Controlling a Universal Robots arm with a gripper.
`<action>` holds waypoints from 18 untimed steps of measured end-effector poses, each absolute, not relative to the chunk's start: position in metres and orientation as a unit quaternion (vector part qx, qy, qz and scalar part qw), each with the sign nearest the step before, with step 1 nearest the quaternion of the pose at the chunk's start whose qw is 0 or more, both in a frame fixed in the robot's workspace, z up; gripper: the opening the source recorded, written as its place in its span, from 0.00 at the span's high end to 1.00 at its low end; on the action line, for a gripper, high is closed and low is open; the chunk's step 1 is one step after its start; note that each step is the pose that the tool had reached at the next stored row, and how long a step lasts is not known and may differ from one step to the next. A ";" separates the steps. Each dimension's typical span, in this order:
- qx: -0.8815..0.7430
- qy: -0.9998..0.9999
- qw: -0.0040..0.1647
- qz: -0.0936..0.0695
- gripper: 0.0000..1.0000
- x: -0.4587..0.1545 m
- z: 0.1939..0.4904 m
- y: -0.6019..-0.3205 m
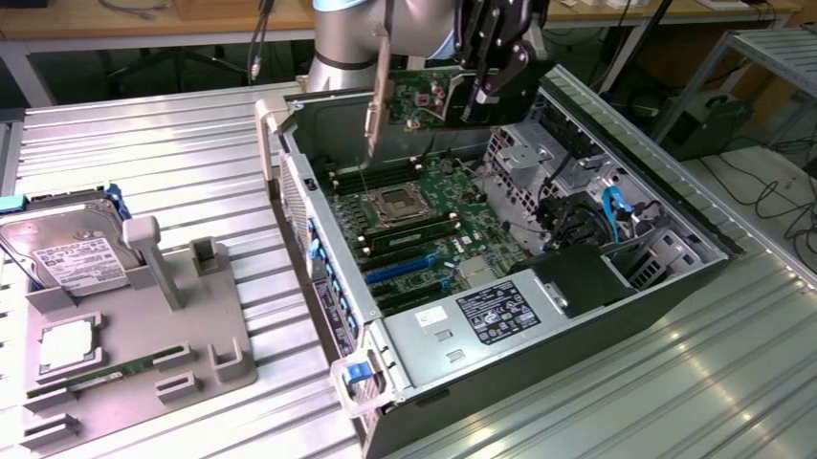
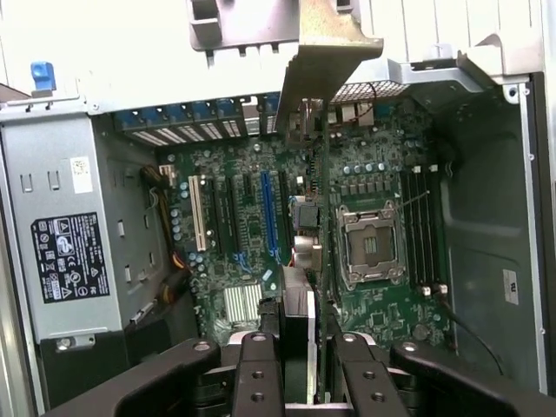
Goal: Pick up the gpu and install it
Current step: 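Insert the gpu into the slot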
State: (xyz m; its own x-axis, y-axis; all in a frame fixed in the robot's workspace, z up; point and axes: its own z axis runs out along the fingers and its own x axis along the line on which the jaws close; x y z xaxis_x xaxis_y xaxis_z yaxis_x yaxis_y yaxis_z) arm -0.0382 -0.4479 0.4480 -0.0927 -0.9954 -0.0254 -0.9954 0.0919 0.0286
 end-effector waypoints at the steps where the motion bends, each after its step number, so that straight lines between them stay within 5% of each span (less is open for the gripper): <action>1: 0.677 -0.736 0.000 -0.019 0.73 -0.038 0.448 -0.448; 18: 0.716 -0.697 -0.001 -0.020 0.73 -0.038 0.441 -0.448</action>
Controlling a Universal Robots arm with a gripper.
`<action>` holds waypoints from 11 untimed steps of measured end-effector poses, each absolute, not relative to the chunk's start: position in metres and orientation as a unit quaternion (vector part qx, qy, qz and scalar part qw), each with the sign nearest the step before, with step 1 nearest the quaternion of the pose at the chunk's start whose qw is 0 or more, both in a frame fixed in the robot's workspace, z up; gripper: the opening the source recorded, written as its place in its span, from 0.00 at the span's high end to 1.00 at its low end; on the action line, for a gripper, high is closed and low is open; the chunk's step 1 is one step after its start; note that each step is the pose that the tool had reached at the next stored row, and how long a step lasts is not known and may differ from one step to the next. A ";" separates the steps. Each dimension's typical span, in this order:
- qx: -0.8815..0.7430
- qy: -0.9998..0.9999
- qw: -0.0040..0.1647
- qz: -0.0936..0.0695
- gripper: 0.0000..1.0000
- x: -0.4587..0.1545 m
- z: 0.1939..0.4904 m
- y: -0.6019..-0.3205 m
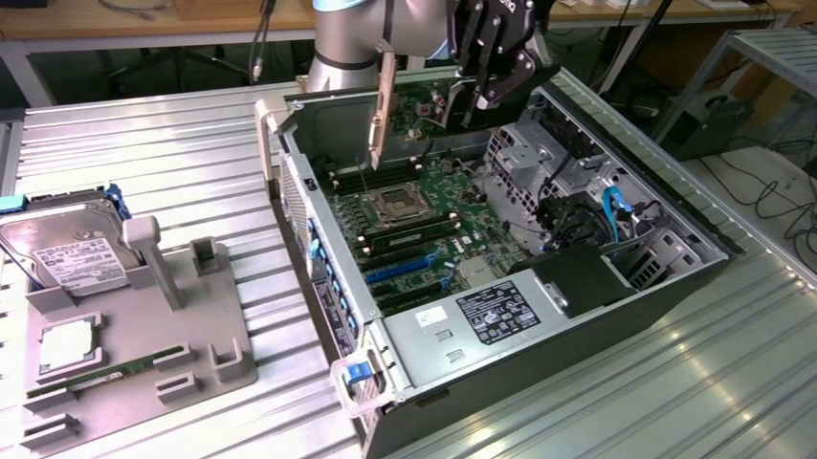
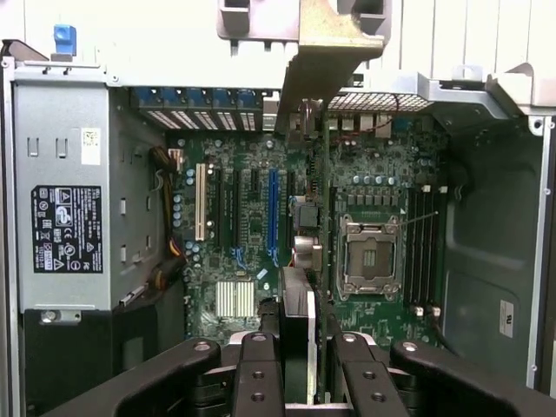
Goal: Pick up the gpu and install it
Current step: 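Insert the gpu into the slot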
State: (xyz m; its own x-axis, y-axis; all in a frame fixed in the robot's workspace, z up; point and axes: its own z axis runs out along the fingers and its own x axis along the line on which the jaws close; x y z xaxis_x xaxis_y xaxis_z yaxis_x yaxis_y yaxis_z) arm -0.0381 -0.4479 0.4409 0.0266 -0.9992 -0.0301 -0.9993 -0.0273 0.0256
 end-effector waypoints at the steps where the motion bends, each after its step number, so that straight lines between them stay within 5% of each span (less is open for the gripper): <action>1: -0.717 0.697 0.001 0.020 0.73 -0.038 0.440 -0.448; 11: -0.725 0.689 0.003 0.017 0.73 -0.038 0.436 -0.448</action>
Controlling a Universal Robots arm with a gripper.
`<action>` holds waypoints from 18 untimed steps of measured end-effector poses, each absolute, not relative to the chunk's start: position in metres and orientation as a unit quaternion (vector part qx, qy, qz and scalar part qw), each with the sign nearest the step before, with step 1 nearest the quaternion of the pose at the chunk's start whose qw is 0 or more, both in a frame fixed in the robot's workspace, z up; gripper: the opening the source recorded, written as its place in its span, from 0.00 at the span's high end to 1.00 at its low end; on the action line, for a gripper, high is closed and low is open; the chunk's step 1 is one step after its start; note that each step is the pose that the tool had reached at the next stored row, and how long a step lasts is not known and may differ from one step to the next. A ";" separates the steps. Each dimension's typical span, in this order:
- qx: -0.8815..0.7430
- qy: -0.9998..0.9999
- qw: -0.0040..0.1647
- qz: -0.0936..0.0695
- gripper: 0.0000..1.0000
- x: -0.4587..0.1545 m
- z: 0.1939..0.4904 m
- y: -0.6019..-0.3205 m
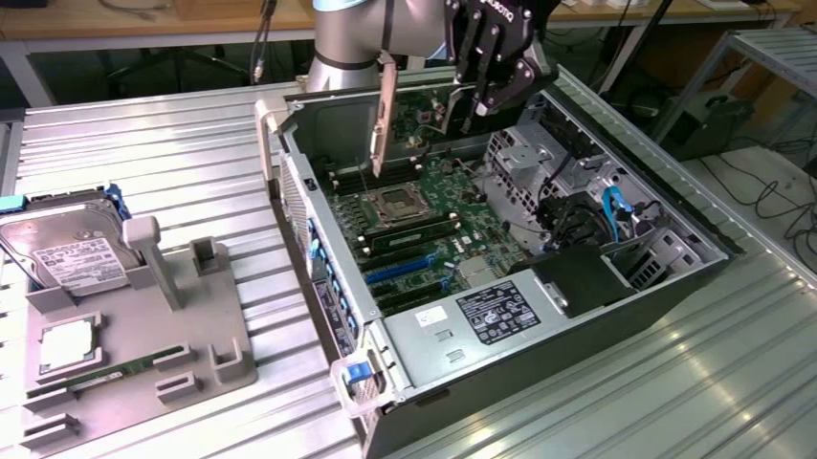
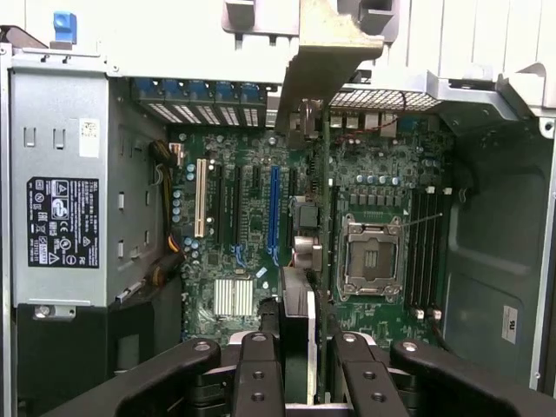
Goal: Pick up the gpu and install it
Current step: 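Insert the gpu into the slot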
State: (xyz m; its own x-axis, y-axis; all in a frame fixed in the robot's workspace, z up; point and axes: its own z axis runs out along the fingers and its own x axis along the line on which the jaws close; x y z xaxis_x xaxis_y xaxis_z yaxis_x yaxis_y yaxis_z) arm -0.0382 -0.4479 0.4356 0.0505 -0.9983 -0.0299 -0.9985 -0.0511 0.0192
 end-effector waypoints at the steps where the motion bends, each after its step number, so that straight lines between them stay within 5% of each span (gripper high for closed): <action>1: -0.726 0.688 0.003 0.017 0.73 -0.038 0.435 -0.448; 18: -0.732 0.681 0.003 0.017 0.73 -0.038 0.426 -0.448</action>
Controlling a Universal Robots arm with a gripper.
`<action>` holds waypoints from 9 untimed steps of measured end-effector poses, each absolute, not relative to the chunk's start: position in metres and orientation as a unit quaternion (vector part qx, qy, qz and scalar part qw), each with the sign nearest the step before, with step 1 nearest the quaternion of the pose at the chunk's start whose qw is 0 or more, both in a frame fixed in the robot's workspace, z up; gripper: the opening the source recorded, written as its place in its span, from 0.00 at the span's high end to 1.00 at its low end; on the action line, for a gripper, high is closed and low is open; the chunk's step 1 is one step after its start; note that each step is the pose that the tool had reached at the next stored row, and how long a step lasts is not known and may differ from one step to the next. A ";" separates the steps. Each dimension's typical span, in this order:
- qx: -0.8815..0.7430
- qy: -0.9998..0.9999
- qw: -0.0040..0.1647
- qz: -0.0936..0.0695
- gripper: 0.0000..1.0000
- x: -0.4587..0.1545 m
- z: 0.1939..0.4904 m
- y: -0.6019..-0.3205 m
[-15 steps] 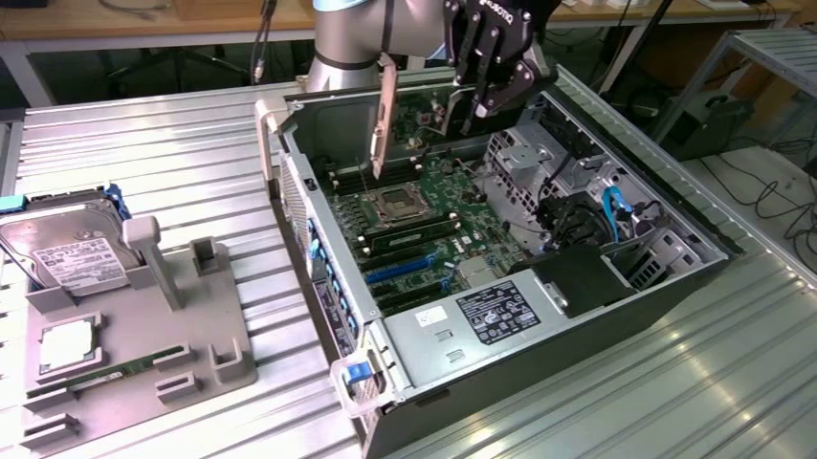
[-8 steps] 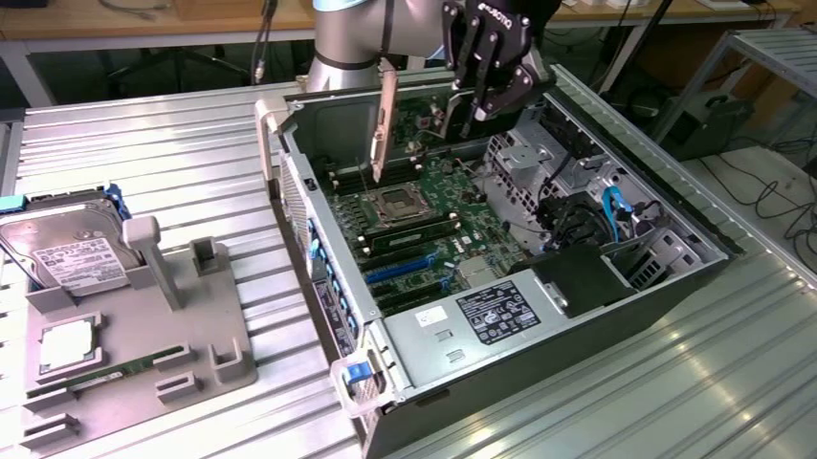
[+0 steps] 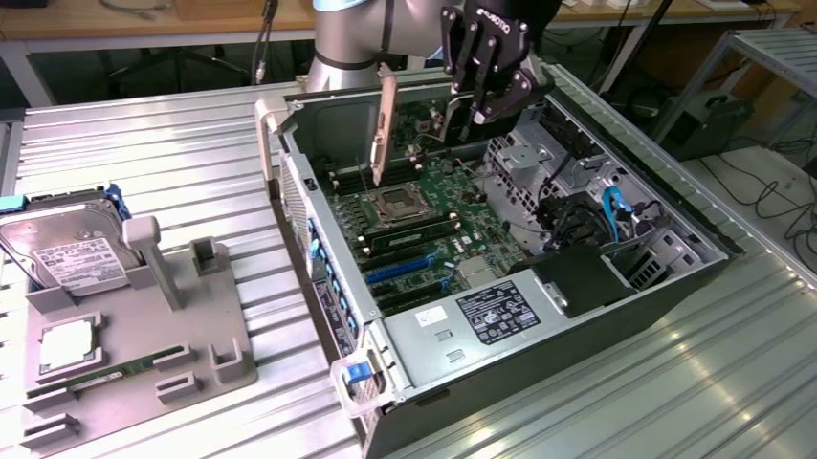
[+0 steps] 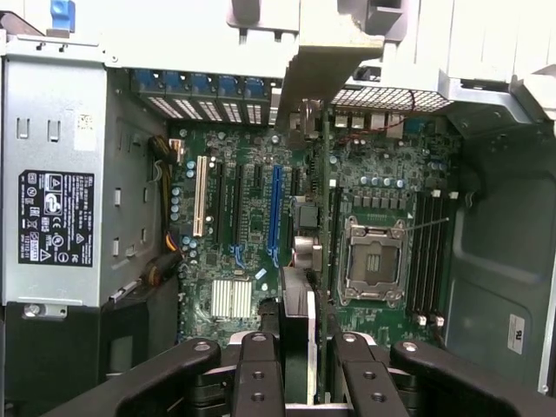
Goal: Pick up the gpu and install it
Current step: 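Insert the gpu into the slot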
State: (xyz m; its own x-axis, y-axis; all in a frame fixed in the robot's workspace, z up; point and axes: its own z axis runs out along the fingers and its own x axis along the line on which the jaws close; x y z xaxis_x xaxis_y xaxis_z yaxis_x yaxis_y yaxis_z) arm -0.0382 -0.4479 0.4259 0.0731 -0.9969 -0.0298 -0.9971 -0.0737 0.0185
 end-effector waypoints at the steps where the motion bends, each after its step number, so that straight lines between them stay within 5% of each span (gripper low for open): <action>1: -0.733 0.680 0.003 0.017 0.73 -0.038 0.426 -0.448; 9: -0.734 0.679 0.003 0.017 0.73 -0.038 0.421 -0.448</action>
State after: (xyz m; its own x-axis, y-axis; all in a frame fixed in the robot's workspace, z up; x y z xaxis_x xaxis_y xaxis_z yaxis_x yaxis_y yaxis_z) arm -0.0382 -0.4479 0.4213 0.0772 -0.9966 -0.0299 -0.9968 -0.0778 0.0184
